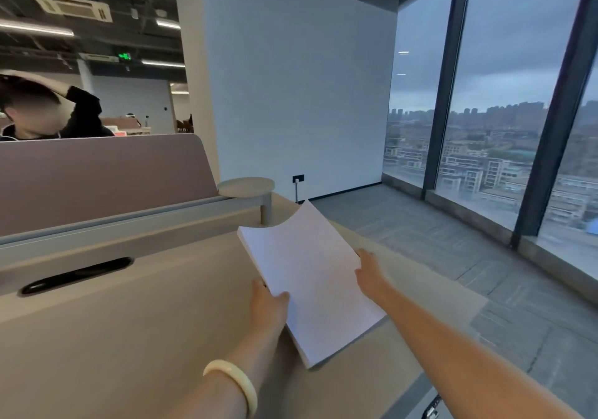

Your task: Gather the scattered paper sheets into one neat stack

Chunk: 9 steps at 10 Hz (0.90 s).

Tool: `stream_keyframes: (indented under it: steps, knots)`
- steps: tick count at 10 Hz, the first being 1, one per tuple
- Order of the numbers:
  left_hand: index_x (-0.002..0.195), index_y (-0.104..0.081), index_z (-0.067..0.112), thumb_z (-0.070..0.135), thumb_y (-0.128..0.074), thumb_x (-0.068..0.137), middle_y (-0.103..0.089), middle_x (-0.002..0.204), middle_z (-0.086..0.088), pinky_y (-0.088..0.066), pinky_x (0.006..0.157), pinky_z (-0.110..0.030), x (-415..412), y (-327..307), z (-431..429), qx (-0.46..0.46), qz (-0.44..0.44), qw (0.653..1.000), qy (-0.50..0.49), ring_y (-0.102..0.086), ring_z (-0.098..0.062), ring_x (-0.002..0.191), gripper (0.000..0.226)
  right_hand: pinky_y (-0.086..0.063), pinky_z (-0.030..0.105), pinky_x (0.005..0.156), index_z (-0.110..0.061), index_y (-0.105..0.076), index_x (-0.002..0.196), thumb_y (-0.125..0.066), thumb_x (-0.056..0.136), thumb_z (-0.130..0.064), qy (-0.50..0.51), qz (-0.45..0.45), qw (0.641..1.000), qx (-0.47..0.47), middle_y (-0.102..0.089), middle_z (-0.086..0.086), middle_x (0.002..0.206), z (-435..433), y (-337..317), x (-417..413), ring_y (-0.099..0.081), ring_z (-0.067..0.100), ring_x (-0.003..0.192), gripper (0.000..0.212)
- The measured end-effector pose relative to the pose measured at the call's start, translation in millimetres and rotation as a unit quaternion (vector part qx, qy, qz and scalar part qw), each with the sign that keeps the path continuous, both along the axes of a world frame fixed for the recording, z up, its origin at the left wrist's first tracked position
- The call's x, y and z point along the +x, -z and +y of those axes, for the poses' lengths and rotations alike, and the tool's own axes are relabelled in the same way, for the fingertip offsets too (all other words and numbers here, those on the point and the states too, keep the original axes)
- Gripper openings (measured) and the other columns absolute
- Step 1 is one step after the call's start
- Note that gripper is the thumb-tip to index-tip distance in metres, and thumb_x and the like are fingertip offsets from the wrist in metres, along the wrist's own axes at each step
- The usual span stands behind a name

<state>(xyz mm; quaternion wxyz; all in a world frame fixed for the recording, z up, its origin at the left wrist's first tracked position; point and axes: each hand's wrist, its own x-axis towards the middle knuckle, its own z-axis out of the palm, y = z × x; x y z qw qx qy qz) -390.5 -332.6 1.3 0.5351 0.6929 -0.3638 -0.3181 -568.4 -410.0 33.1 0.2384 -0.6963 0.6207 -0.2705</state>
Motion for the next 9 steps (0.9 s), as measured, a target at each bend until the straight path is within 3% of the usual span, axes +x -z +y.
stream_keyframes:
  steps: [2, 3, 4, 5, 6, 7, 9]
  knots:
    - [0.117, -0.044, 0.013, 0.017, -0.061, 0.083, -0.060, 0.108, -0.005, -0.052, 0.084, -0.040, 8, 19, -14, 0.050, -0.096, 0.994, 0.012, -0.059, -0.025, 0.095, 0.039, -0.042, 0.039, 0.102, -0.013, -0.036, 0.136, -0.042, 0.092, -0.002, -0.011, 0.162, 0.986, -0.022, -0.046, 0.010, 0.136, -15, 18, 5, -0.048, 0.029, 0.124, 0.046]
    - [0.112, -0.046, 0.015, 0.029, -0.064, 0.078, -0.062, 0.108, -0.004, -0.052, 0.085, -0.041, 12, 27, -13, 0.091, -0.152, 0.984, 0.015, -0.060, -0.027, 0.099, 0.041, -0.043, 0.045, 0.099, -0.014, -0.034, 0.136, -0.045, 0.090, -0.003, -0.019, 0.229, 0.973, -0.021, -0.047, 0.009, 0.130, -17, 31, 5, -0.048, 0.030, 0.120, 0.049]
    - [0.117, -0.045, 0.015, 0.042, -0.063, 0.077, -0.059, 0.118, -0.005, -0.043, 0.087, -0.034, 11, 31, -11, 0.122, -0.219, 0.968, -0.002, -0.052, -0.028, 0.112, 0.052, -0.044, 0.051, 0.096, -0.015, -0.033, 0.136, -0.046, 0.088, -0.007, -0.016, 0.240, 0.971, -0.010, -0.042, 0.009, 0.129, -17, 38, 2, -0.045, 0.030, 0.118, 0.050]
    - [0.130, -0.038, 0.012, 0.051, -0.063, 0.077, -0.046, 0.133, -0.006, -0.032, 0.100, -0.034, 9, 32, -10, 0.144, -0.301, 0.942, -0.041, -0.040, -0.027, 0.124, 0.070, -0.037, 0.044, 0.103, -0.018, -0.029, 0.138, -0.049, 0.085, -0.012, -0.012, 0.268, 0.963, -0.027, -0.043, 0.005, 0.133, -18, 41, 1, -0.036, 0.028, 0.125, 0.057]
    - [0.136, -0.030, 0.012, 0.052, -0.062, 0.076, -0.034, 0.140, -0.007, -0.029, 0.104, -0.035, 7, 33, -11, 0.144, -0.307, 0.939, -0.052, -0.033, -0.028, 0.128, 0.079, -0.032, 0.038, 0.106, -0.021, -0.029, 0.139, -0.049, 0.083, -0.013, -0.010, 0.293, 0.955, -0.045, -0.043, 0.003, 0.136, -20, 43, 1, -0.035, 0.026, 0.127, 0.061]
    - [0.143, -0.022, 0.013, 0.050, -0.060, 0.079, -0.024, 0.147, -0.007, -0.025, 0.109, -0.036, 7, 34, -11, 0.138, -0.312, 0.939, -0.037, -0.027, -0.029, 0.132, 0.083, -0.030, 0.037, 0.108, -0.024, -0.027, 0.142, -0.051, 0.083, -0.014, -0.014, 0.286, 0.957, -0.042, -0.037, 0.001, 0.140, -21, 44, 2, -0.033, 0.024, 0.129, 0.065]
    - [0.143, -0.026, 0.015, 0.051, -0.060, 0.081, -0.026, 0.148, -0.008, -0.025, 0.109, -0.037, 15, 22, -6, 0.101, -0.277, 0.955, -0.043, -0.028, -0.030, 0.134, 0.080, -0.029, 0.039, 0.108, -0.024, -0.032, 0.142, -0.041, 0.095, -0.016, 0.013, 0.170, 0.982, -0.083, -0.035, 0.000, 0.146, -10, 38, -8, -0.033, 0.023, 0.133, 0.048]
